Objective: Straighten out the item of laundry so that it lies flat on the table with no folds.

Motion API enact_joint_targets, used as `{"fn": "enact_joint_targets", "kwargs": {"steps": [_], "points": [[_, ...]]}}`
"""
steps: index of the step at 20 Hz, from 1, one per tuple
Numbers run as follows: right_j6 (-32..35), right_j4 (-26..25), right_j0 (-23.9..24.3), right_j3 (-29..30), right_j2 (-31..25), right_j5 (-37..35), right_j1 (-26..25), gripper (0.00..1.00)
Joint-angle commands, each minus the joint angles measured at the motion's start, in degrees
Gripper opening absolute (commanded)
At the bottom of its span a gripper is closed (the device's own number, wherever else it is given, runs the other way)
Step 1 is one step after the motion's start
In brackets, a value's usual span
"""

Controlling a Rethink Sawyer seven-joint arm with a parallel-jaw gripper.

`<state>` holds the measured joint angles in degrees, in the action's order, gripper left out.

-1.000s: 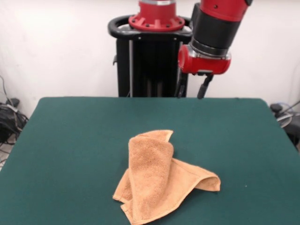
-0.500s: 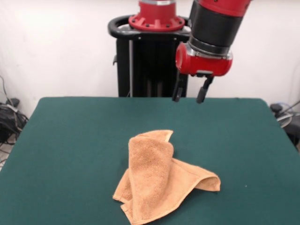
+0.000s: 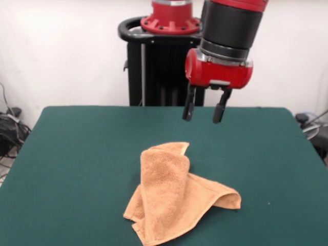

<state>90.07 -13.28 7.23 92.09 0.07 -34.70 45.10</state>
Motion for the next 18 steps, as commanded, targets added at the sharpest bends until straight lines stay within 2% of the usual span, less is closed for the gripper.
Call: {"fn": "enact_joint_targets", "kwargs": {"steps": [1, 9, 13, 18], "points": [[13.0, 5.4, 0.3, 0.2, -4.9, 7.9, -4.1, 1.00], [13.1, 8.2, -0.7, -4.5, -2.7, 8.7, -8.4, 1.00], [18.6, 12.3, -2.0, -5.1, -0.3, 10.0, -11.5, 1.00], [16.5, 13.6, -2.2, -6.2, 0.3, 8.1, -13.1, 1.00]]}}
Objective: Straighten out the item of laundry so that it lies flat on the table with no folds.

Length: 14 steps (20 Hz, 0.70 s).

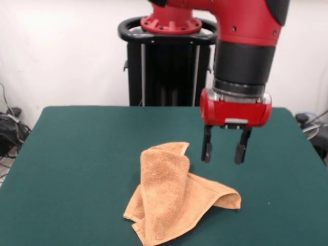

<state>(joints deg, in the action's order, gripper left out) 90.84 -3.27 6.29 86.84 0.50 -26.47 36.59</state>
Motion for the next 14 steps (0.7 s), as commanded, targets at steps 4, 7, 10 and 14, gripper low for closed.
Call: {"fn": "enact_joint_targets", "kwargs": {"steps": [4, 7, 10, 14], "points": [[14.4, 4.9, -0.9, -0.9, -1.1, 0.7, -5.4, 1.00], [14.4, 6.0, -1.1, -1.5, -1.5, 0.9, -5.9, 1.00], [14.5, 6.8, -1.3, -1.2, -2.4, 2.8, -6.8, 1.00], [14.2, 7.9, -1.5, -0.4, -3.7, 5.3, -7.8, 1.00]]}}
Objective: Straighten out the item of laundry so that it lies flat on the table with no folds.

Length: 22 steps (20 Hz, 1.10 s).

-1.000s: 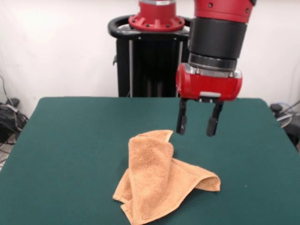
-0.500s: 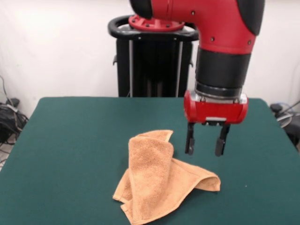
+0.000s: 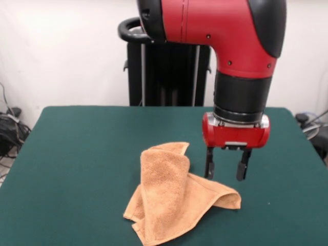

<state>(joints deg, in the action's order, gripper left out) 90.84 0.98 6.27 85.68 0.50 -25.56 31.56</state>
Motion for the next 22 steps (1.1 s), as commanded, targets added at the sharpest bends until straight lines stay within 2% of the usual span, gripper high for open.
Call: {"fn": "enact_joint_targets", "kwargs": {"steps": [1, 7, 12, 16, 22], "points": [[14.7, 3.8, -2.2, -0.2, -3.1, 4.9, -4.2, 1.00], [13.8, 5.3, -1.9, -0.8, -4.4, 9.2, -6.7, 1.00], [13.0, 5.2, -0.5, 2.0, -6.4, 13.5, -6.7, 1.00], [12.1, 5.0, 0.2, 2.1, -7.1, 14.1, -7.9, 1.00], [11.1, 5.8, 1.6, 2.5, -8.5, 11.0, -10.3, 1.00]]}}
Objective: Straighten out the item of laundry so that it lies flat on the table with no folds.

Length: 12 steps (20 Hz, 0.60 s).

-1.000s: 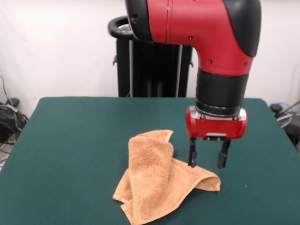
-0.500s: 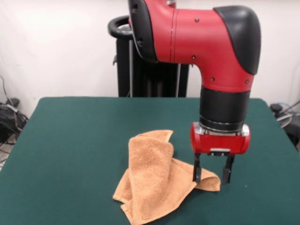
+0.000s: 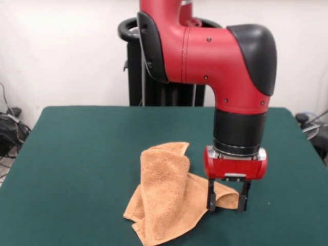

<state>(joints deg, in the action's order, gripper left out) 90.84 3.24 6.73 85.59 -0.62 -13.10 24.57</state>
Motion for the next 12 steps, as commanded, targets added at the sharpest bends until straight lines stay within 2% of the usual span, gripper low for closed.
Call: {"fn": "enact_joint_targets", "kwargs": {"steps": [1, 12], "points": [[11.1, 3.6, 1.4, 2.6, -7.7, -1.3, -3.6, 1.00], [12.0, 5.0, 2.7, 4.0, -9.7, -1.6, -4.4, 1.00]]}}
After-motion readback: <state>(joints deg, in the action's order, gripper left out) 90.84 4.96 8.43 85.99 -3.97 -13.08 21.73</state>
